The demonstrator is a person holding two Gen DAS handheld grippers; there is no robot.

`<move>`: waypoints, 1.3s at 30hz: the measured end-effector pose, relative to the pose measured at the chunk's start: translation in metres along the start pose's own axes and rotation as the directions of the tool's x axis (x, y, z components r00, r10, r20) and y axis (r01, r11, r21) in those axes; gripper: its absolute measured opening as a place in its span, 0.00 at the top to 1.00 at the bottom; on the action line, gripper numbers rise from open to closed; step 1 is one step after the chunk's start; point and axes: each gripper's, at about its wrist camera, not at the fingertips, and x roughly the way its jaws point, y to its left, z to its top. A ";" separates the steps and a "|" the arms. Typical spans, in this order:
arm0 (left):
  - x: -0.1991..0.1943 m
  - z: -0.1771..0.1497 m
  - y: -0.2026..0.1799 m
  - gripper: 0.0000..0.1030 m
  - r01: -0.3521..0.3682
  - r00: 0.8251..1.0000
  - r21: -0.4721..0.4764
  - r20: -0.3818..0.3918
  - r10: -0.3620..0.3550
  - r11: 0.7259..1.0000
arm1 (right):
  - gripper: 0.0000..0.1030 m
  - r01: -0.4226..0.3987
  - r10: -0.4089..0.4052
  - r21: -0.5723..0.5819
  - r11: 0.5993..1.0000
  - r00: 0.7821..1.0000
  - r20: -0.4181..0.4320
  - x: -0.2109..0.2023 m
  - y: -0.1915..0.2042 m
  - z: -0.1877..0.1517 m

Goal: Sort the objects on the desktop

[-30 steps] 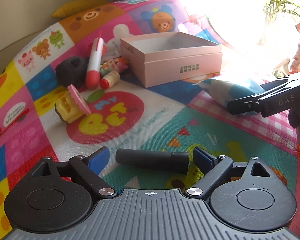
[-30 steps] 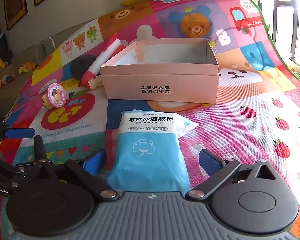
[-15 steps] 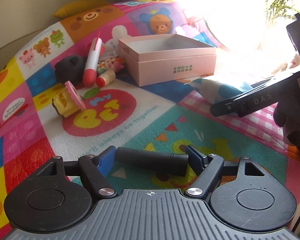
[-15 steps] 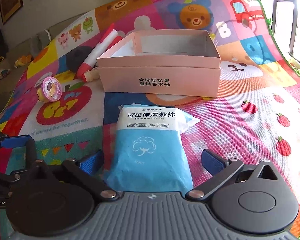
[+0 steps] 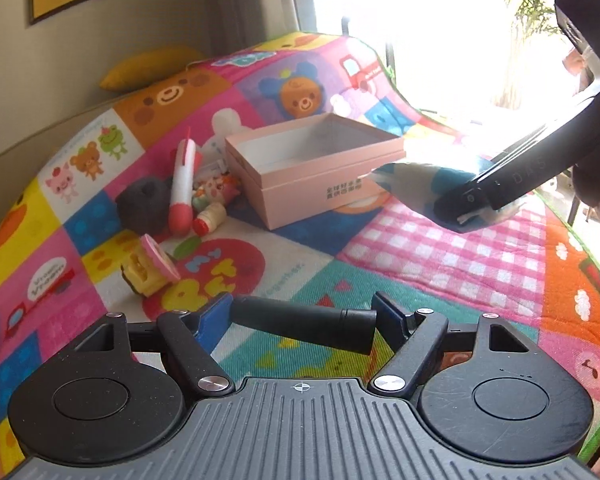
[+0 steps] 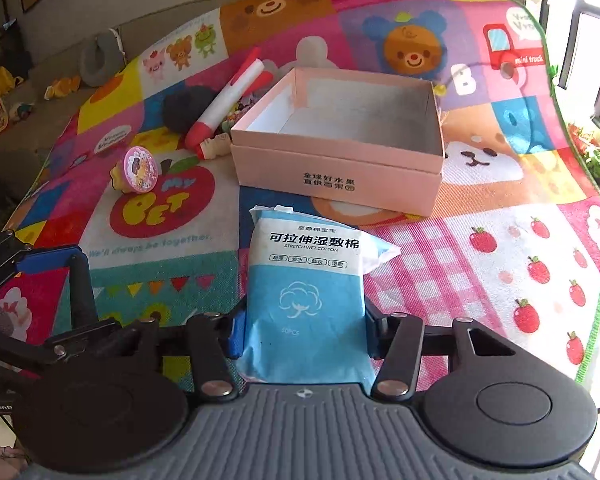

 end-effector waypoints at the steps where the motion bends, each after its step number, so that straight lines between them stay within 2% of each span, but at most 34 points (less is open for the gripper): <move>1: -0.003 0.006 0.000 0.21 -0.006 1.000 0.003 0.018 0.006 1.000 | 0.49 0.008 -0.008 -0.012 1.000 1.000 0.025 -0.011 0.002 0.002; 7: -0.010 0.047 -0.004 0.21 -0.043 0.991 0.033 0.129 0.038 0.999 | 0.49 0.025 -0.014 -0.078 0.997 0.990 0.142 -0.065 0.012 0.014; 10: 0.001 0.075 -0.008 0.21 -0.066 0.981 0.065 0.187 0.053 0.996 | 0.49 0.020 -0.009 -0.062 0.998 0.985 0.174 -0.079 0.006 0.028; 15: 0.058 0.128 -0.001 0.21 -0.069 0.960 0.029 0.274 0.058 0.997 | 0.49 0.016 -0.028 0.043 0.999 0.959 0.281 -0.087 -0.030 0.086; 16: 0.074 0.137 0.003 0.17 -0.057 0.953 0.009 0.298 0.052 0.998 | 0.49 0.018 -0.037 0.067 0.998 0.955 0.294 -0.082 -0.038 0.101; 18: 0.107 0.152 0.015 0.02 -0.020 0.950 -0.042 0.312 0.032 0.999 | 0.48 0.019 -0.049 0.096 0.995 0.947 0.317 -0.067 -0.049 0.131; 20: 0.128 0.156 0.030 0.03 -0.008 0.960 -0.092 0.277 0.033 0.996 | 0.34 -0.019 -0.016 0.106 0.994 0.946 0.324 -0.040 -0.059 0.160; 21: 0.131 0.154 0.037 0.03 -0.010 0.964 -0.106 0.263 0.038 0.994 | 0.29 -0.026 -0.017 0.130 0.991 0.948 0.319 -0.027 -0.064 0.170; 24: 0.120 0.129 0.067 0.01 -0.068 0.972 -0.126 0.217 0.095 0.990 | 0.29 -0.008 -0.036 0.151 0.988 0.958 0.285 0.007 -0.070 0.181; 27: 0.105 0.096 0.092 0.01 -0.145 0.980 -0.116 0.123 0.160 0.982 | 0.29 0.030 -0.060 0.110 0.994 0.958 0.279 0.028 -0.066 0.173; 31: 0.095 0.049 0.108 0.00 -0.186 0.983 -0.116 -0.015 0.185 0.976 | 0.29 0.071 -0.072 0.014 0.997 0.959 0.276 0.053 -0.036 0.158; 33: 0.093 0.030 0.109 0.00 -0.213 0.977 -0.114 -0.051 0.209 0.970 | 0.29 0.063 -0.040 -0.073 0.995 0.959 0.281 0.060 -0.008 0.148; 35: 0.092 0.018 0.110 0.00 -0.238 0.970 -0.121 -0.072 0.230 0.964 | 0.37 0.033 0.014 -0.169 0.985 0.962 0.273 0.066 0.026 0.139; 36: 0.089 0.011 0.111 0.00 -0.238 0.970 -0.137 -0.082 0.228 0.962 | 0.46 0.007 0.048 -0.207 0.978 0.965 0.258 0.070 0.042 0.136; 39: 0.091 -0.001 0.115 0.00 -0.223 0.973 -0.181 -0.099 0.208 0.958 | 0.51 -0.074 0.123 -0.279 0.957 0.979 0.162 0.095 0.085 0.136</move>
